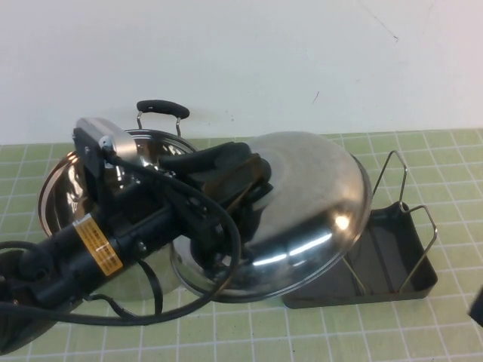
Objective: Put pot lid on rack
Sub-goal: Hand over the pot lid
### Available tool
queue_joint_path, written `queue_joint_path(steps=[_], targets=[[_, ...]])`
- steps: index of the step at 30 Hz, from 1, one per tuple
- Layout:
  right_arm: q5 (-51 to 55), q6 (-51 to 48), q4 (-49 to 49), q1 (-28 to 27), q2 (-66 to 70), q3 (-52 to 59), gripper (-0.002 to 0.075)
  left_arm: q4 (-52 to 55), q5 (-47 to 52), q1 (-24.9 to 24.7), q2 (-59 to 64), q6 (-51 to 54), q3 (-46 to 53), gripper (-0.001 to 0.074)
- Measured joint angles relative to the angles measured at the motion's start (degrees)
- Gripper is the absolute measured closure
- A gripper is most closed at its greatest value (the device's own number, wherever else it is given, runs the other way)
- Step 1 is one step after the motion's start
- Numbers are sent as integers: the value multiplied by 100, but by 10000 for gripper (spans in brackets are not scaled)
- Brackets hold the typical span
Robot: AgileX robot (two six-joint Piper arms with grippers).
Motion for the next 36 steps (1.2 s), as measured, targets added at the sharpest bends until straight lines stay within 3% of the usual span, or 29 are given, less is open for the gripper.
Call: queue_joint_path(steps=[3, 8, 16, 30, 36], targets=[[508, -198, 0, 0, 828, -413, 338, -82, 0, -128, 9, 0, -9, 406], [1362, -330, 0, 0, 2199, -1009, 279, -283, 0, -224, 9, 0, -9, 406], [1862, -415, 0, 0, 3681, -1692, 272, -438, 0, -233, 9, 14, -13, 406], [1947, -698, 0, 0, 5098, -2889, 272, -438, 0, -233, 9, 14, -13, 406], [2016, -829, 0, 352, 5482, -3327, 329, -438, 0, -233, 9, 14, -13, 406]])
